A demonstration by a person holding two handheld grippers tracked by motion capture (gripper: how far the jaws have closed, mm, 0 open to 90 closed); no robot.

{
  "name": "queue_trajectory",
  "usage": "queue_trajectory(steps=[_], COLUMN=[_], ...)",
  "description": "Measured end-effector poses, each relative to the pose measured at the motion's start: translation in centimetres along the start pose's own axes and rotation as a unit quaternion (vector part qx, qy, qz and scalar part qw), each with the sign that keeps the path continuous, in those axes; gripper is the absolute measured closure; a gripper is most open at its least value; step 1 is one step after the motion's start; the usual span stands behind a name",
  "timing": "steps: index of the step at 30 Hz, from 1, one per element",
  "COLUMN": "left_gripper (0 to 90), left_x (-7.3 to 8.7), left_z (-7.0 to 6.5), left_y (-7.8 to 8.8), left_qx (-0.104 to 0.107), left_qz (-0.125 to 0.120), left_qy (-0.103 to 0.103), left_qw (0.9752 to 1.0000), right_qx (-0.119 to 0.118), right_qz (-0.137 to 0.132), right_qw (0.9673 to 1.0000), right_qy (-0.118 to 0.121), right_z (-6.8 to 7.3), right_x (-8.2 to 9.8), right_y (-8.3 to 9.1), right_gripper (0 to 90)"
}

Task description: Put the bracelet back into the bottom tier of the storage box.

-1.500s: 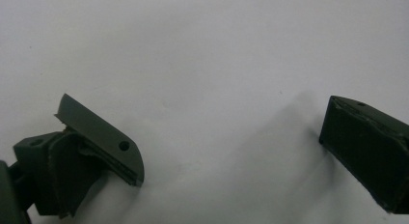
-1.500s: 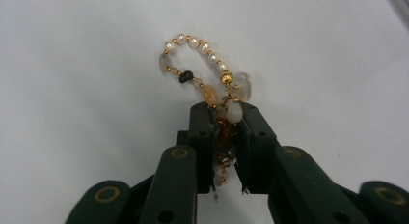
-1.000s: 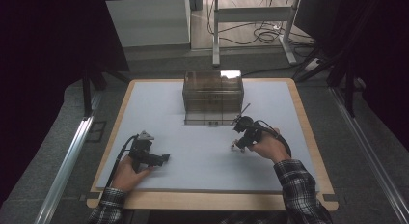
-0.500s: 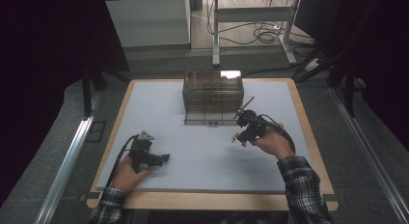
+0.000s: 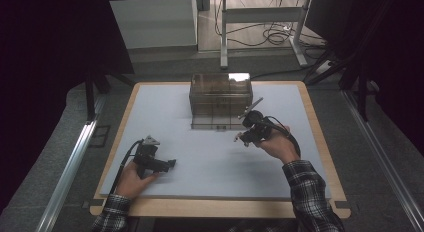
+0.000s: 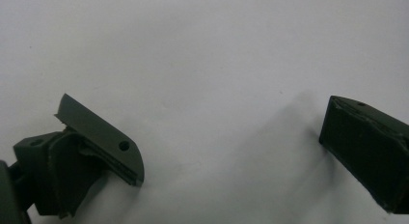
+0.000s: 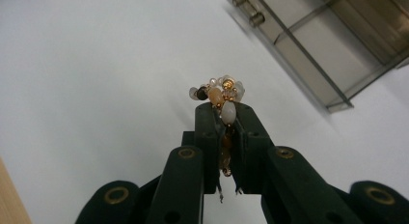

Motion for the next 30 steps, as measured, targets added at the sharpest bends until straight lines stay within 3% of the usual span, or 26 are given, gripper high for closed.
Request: queue_trajectory(steps=[16,30], left_gripper=[0.0,0.0], left_x=[0.0,0.0], left_z=[0.0,0.0], left_y=[0.0,0.0], left_qx=[0.000,0.000], left_qz=[0.002,0.002], left_qy=[-0.002,-0.002], left_qw=[1.0000,1.0000], right_qx=[0.009,0.025], right_qz=[-0.061,-0.118], right_qw=[0.9980,0.9926], right_qy=[-0.008,-0.019], right_z=[0.1,-0.1], right_x=[-1.7,-3.3], right_y=[-0.9,-2.0], right_gripper=[81.0,80.7])
Point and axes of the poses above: each handheld gripper's, and its own axes: y roughly backward along the jaws, x roughly out of its underside, z roughly to its left, the point moved 2 cm from there along -y, roughly forward along the jaws, and after that the axes turned 3 degrees about z, right-handed, at the moved point
